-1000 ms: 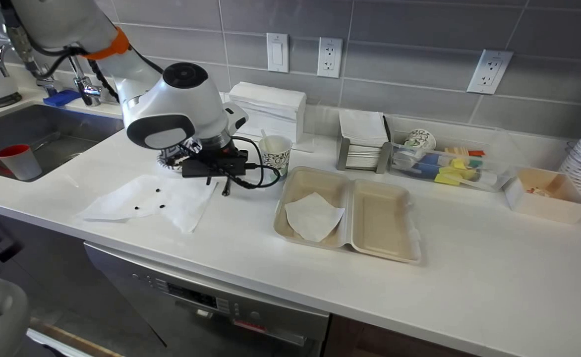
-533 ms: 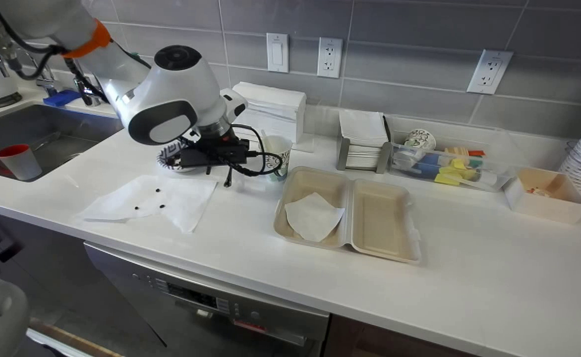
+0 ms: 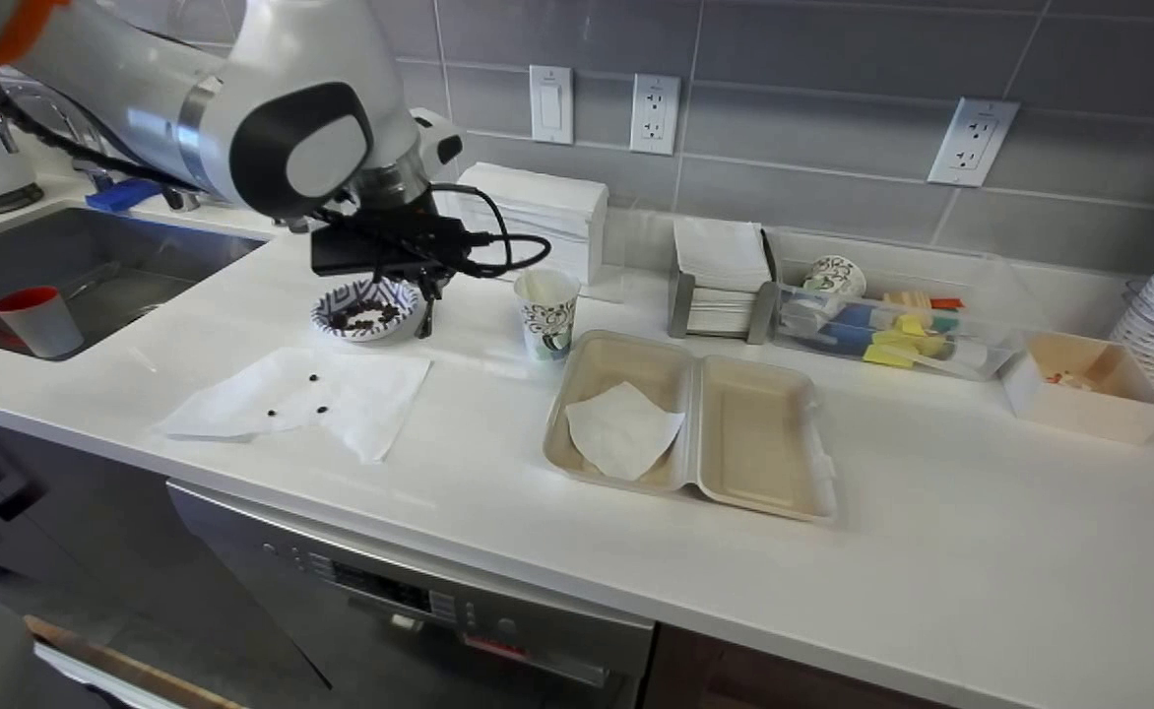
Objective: Use the spoon to scoop up contents in the bowl and put them on the tissue
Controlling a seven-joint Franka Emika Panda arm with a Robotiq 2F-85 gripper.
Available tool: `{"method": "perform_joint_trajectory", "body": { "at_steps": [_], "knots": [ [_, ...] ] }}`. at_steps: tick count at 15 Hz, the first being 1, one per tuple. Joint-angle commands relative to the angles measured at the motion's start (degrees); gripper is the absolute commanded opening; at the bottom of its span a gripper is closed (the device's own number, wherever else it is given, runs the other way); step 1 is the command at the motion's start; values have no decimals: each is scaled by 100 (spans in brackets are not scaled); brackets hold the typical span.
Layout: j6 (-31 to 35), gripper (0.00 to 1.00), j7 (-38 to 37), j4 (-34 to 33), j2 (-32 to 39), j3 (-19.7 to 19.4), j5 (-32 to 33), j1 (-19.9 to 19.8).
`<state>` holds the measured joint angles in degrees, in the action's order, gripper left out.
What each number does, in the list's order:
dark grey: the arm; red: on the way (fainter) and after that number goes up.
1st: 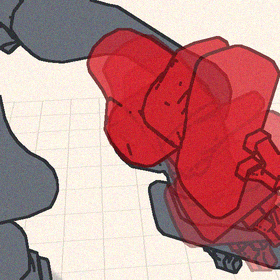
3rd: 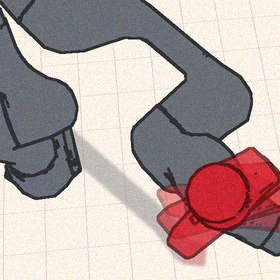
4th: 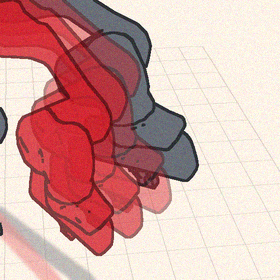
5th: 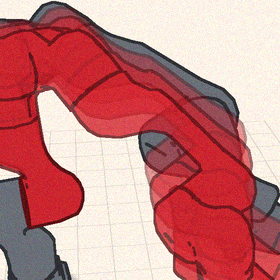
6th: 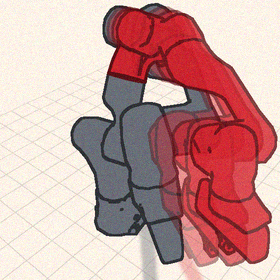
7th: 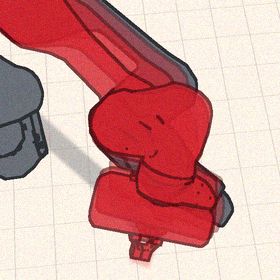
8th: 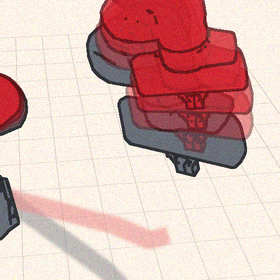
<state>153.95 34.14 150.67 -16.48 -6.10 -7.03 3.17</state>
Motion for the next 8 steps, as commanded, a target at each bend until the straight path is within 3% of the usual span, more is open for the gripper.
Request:
{"method": "perform_joint_trajectory", "body": {
  "at_steps": [1,4,8],
  "knots": [
    [-1169,2,-345,53,-908,157,354,111],
    [-1450,2,-380,43,-1155,318,424,285],
    [-826,2,-1139,147,-943,869,881,288]
  ]
}}
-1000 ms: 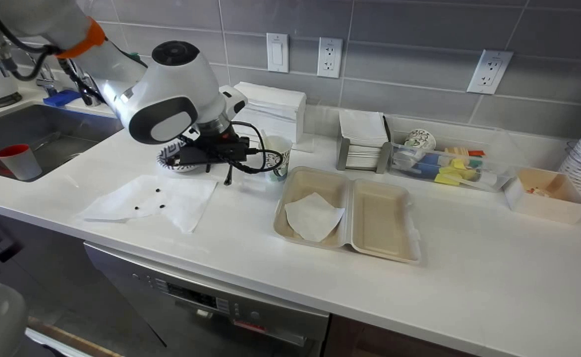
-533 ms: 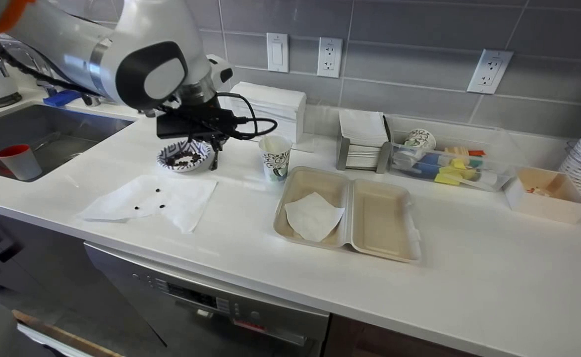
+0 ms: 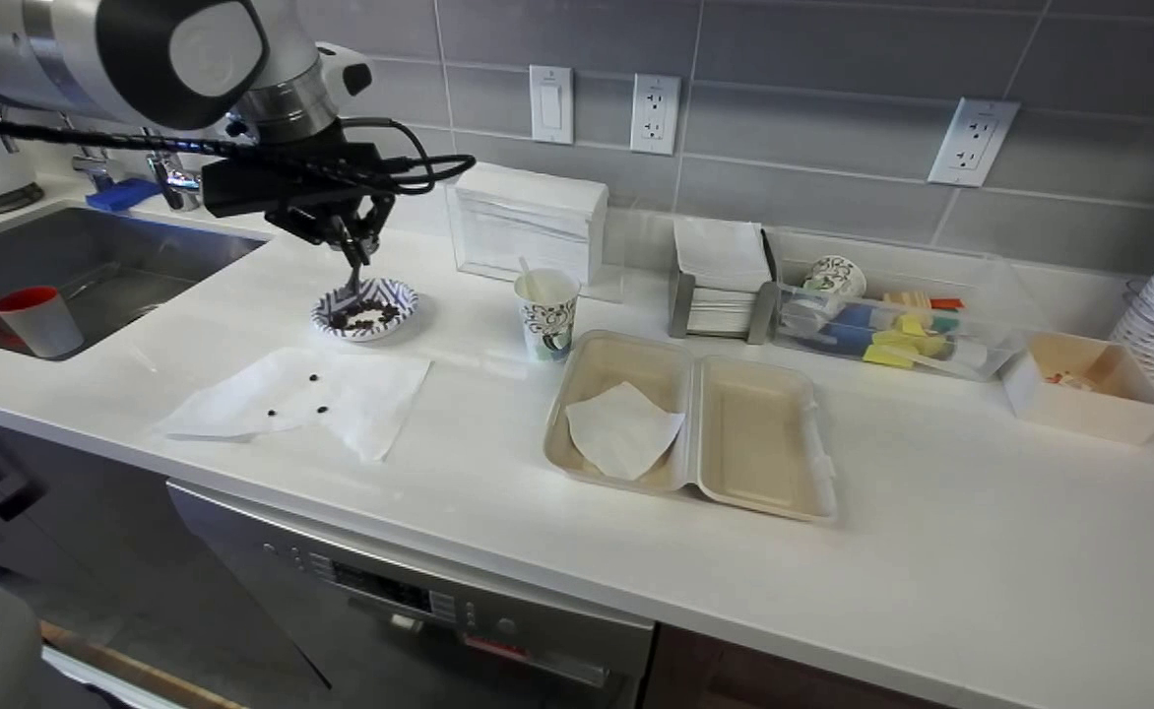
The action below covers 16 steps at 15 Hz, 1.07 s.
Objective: Use the spoon to scoop up contents in the bowl and put them on the tissue
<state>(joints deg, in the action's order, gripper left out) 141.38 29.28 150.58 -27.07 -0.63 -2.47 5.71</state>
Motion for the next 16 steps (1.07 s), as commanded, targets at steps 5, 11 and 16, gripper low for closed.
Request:
{"method": "perform_joint_trajectory", "body": {
  "at_steps": [5,11,16],
  "knots": [
    [982,2,-2187,43,596,1162,1607,-372],
    [663,2,-3951,-434,1378,1893,3375,-937],
    [104,2,-4703,-951,2148,1904,4230,-680]
  ]
}}
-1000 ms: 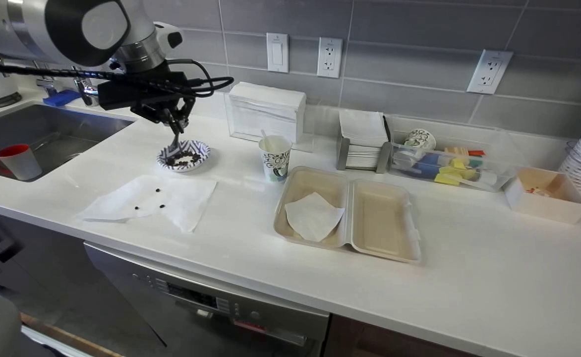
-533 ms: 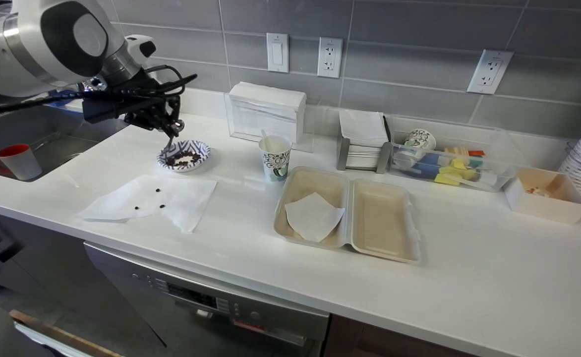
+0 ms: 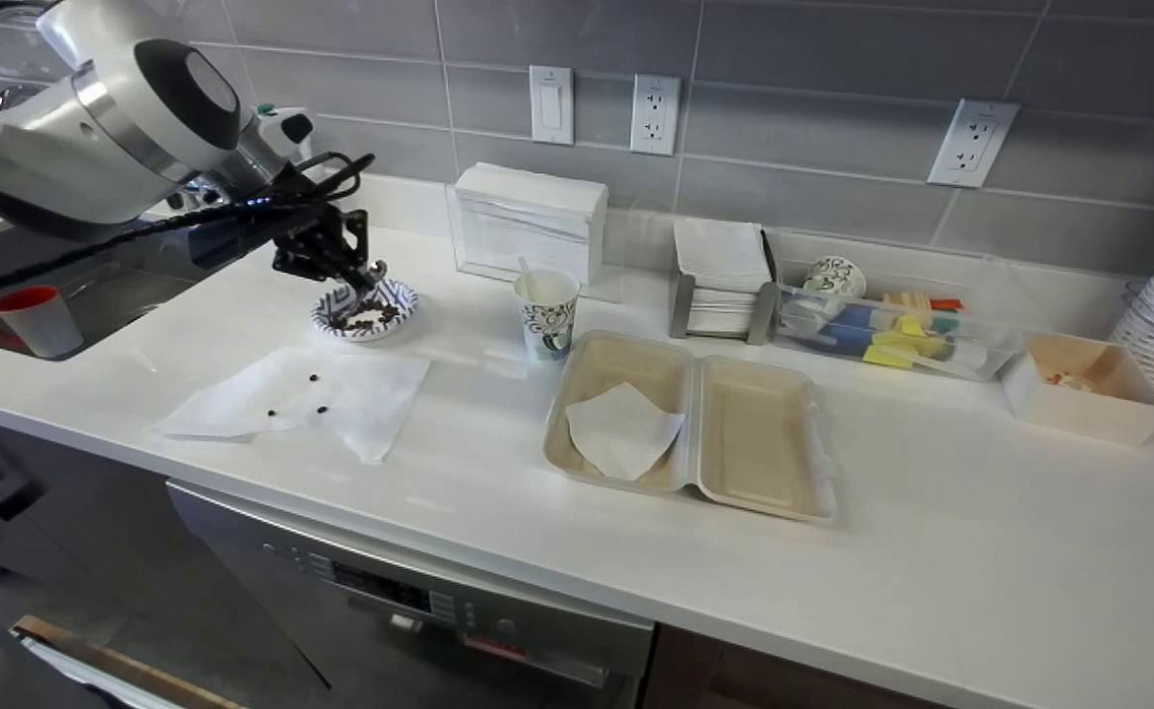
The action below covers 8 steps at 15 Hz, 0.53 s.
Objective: Use the spoon to scoop up contents in the bowl and put them on the tissue
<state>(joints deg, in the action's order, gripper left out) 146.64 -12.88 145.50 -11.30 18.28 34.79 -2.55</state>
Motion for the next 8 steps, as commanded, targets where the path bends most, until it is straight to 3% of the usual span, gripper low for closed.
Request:
{"method": "perform_joint_trajectory", "body": {
  "at_steps": [1,7,8],
  "knots": [
    [-526,2,-570,-538,715,-35,624,234],
    [-842,2,-709,-1142,1494,-374,990,725],
    [-726,2,-352,-1184,1594,-449,851,781]
  ]
}}
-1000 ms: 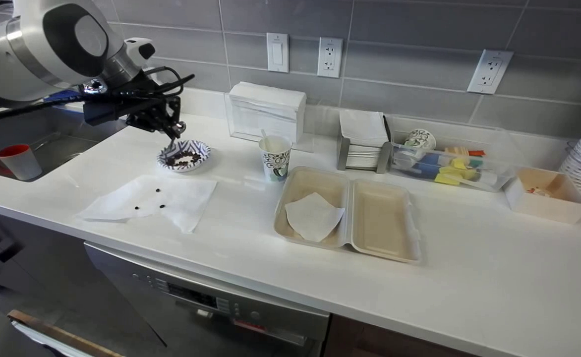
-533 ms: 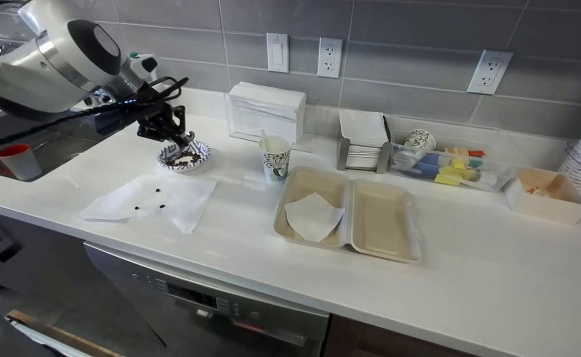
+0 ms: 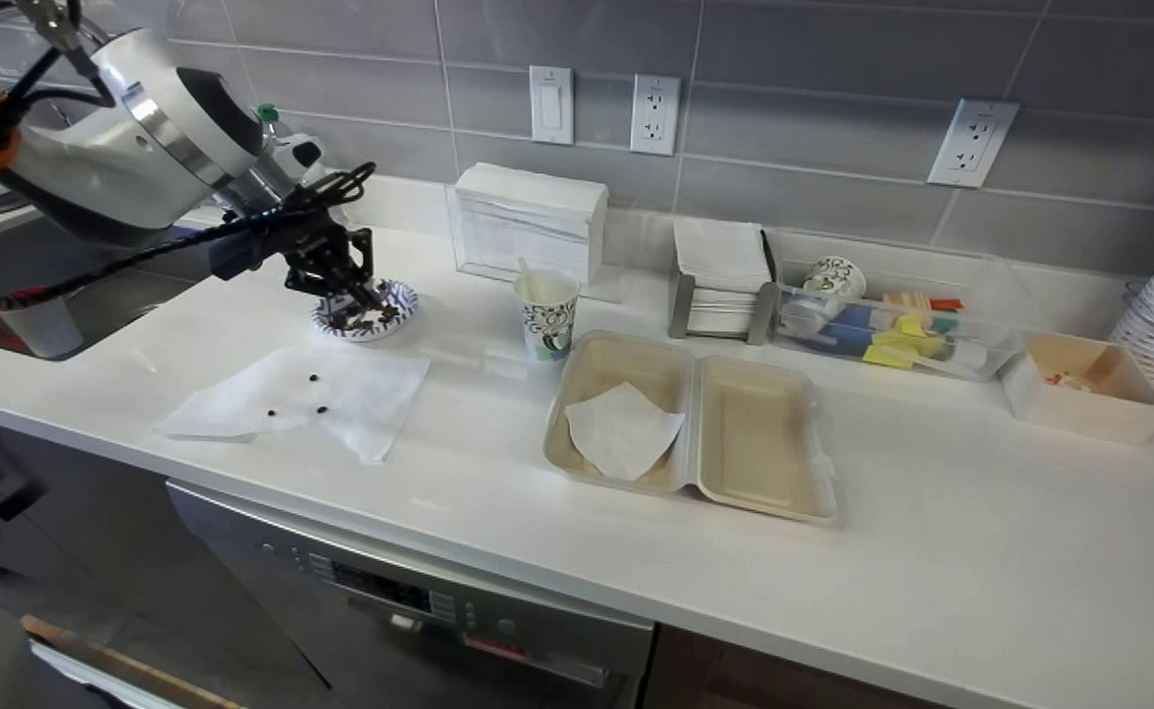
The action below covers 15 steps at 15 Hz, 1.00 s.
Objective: Use the spoon to scoop up contents in the bowl and put them on the tissue
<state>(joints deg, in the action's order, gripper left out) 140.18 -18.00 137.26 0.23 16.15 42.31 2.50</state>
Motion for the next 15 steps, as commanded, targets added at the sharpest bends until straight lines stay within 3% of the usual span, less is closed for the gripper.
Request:
{"method": "perform_joint_trajectory", "body": {
  "at_steps": [1,6,7,15],
  "knots": [
    [-6,8,61,-94,108,-303,-14,316],
    [-1,8,166,-279,368,-392,-26,412],
    [-1,2,169,-283,369,-393,-26,414],
    [-343,2,-147,-340,426,-488,4,698]
  ]
}}
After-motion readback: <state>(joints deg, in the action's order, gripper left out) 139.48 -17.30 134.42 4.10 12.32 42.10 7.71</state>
